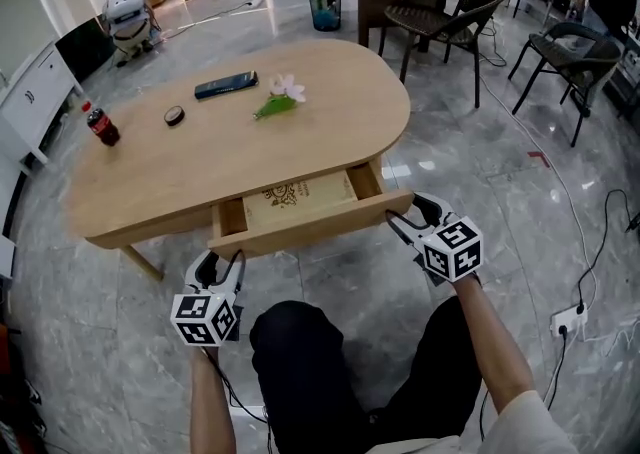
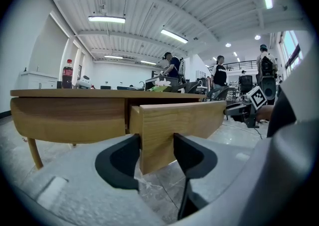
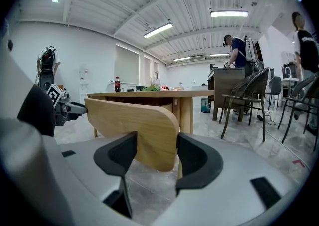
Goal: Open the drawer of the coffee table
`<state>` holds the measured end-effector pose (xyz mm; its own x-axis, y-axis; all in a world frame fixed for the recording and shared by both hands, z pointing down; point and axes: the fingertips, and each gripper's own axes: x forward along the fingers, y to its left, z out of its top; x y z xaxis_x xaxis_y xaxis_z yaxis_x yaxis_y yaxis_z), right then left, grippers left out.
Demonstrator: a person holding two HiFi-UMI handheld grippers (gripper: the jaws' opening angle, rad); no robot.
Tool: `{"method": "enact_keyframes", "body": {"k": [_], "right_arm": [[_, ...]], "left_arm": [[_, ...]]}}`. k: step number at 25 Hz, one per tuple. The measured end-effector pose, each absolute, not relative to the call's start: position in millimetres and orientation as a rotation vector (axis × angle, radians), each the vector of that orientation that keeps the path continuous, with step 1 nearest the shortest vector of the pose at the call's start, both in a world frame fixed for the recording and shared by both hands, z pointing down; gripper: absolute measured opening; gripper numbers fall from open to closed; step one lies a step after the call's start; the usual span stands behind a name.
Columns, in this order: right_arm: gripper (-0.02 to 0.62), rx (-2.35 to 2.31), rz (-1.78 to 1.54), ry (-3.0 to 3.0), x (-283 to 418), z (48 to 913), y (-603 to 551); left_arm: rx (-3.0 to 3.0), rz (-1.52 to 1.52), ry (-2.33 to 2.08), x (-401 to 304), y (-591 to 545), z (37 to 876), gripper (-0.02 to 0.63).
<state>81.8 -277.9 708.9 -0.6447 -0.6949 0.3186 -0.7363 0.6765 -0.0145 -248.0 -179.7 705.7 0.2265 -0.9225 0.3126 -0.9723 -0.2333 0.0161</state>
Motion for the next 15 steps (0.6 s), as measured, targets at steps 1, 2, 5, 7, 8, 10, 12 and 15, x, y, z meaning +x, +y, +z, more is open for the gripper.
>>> {"method": "enact_keyframes", "body": {"k": [1,2,5,7,8,10,12,15], "right_arm": [[0.264,1.14,0.204,-2.604,82,709,-275],[0.264,1.143,0.203,-2.603,83,709,-273],[0.261,1.158,0.198,-2.603,87,708,-269],[0.26,1.16,0.197,-2.606,87,708,-267],[0.259,1.16,0.198,-2.607,88,708,-266],[0.259,1.16,0.2,-2.61,89,708,-265],[0.259,1.159,0.201,-2.616,90,708,-265],[0.26,1.153,0.201,-2.617,92,709,-265]], "left_arm": [[2.294,0.37,-1.806,-247,-177,706,0.219],[2.299,0.384,-1.811,-246,-174,707,0.219],[2.297,0.353,-1.813,-244,-170,706,0.219],[2.287,0.325,-1.811,-243,-167,706,0.219],[2.284,0.318,-1.809,-242,-166,706,0.219],[2.279,0.302,-1.799,-241,-163,705,0.219],[2.273,0.276,-1.79,-239,-161,704,0.219],[2.262,0.259,-1.796,-237,-159,704,0.219]]}}
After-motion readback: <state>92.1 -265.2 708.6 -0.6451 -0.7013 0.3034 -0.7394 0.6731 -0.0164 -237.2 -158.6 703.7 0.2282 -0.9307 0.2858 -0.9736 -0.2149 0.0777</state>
